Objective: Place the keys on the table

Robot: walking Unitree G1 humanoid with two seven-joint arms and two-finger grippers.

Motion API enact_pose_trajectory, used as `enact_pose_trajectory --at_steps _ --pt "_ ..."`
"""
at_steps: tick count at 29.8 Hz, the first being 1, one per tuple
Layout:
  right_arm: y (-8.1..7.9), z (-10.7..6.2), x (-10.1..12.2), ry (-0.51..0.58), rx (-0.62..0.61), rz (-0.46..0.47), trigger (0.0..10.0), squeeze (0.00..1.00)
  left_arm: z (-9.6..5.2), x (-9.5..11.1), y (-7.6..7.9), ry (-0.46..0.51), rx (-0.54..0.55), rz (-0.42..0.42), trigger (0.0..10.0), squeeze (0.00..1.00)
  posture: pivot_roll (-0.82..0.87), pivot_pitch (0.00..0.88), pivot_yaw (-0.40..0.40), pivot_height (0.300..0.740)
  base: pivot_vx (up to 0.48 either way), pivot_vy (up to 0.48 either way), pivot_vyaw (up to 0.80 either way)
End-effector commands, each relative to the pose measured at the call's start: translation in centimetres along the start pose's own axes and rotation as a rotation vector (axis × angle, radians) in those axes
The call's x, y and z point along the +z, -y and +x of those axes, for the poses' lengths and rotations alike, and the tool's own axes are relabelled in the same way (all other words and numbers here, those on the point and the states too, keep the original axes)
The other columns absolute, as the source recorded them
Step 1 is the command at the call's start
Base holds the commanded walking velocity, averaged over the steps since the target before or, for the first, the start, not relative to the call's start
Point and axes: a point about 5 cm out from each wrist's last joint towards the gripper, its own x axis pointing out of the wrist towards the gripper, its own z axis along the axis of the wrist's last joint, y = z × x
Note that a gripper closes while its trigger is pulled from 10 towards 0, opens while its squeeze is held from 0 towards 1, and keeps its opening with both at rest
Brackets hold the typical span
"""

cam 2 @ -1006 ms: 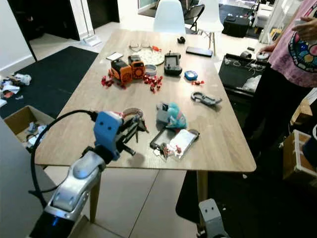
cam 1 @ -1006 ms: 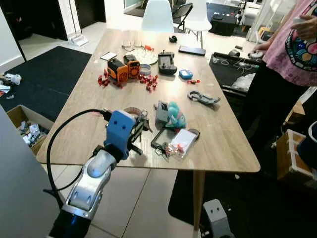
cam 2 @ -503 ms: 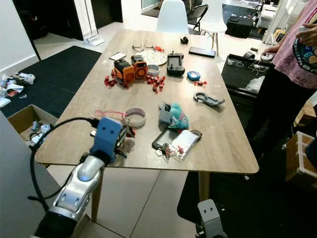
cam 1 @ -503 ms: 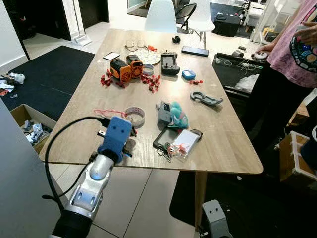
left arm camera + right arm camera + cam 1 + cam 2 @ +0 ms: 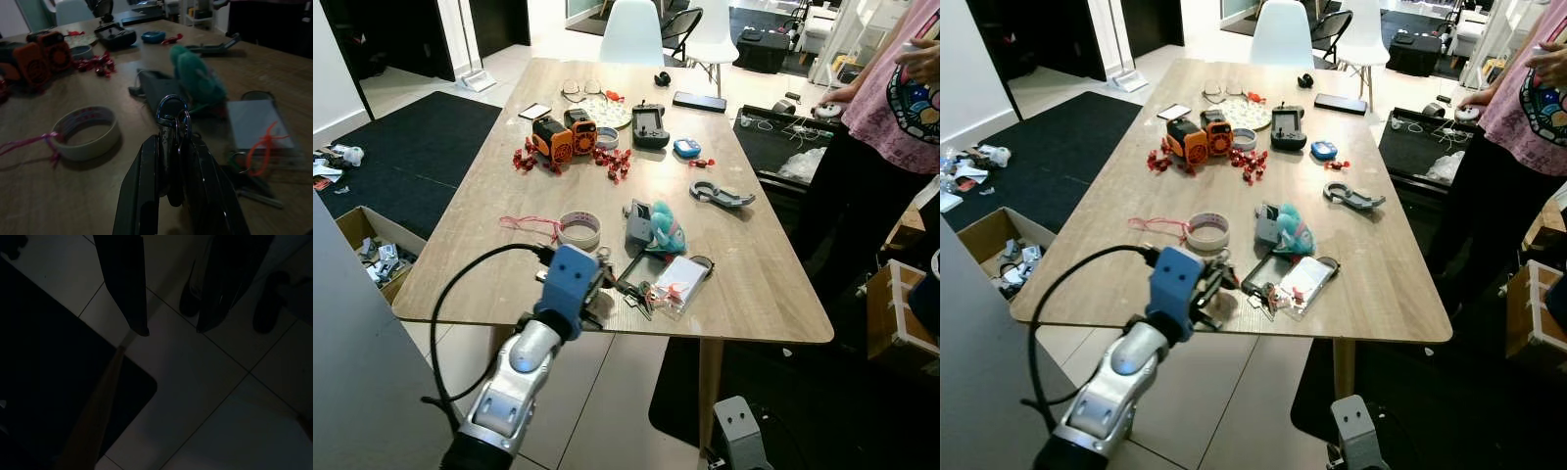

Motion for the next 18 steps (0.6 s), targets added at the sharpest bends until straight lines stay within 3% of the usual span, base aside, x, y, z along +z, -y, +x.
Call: enact_pose_trajectory --at_steps 1,18 --pt "0.2 -0.2 -0.4 -0.005 -0.004 0.001 10.0 0.00 0.0 0.2 0.9 0.011 -0.024 -0.025 10.0 0.00 0.03 0.085 -0.042 0.740 0.000 0.000 0.00" --pt "0.1 -0.1 0.0 0.014 -0.004 0.002 10.0 0.00 2.3 1.3 0.3 0.065 0.103 -0.011 10.0 0.00 0.03 0.087 -0.042 0.740 0.000 0.000 0.00"
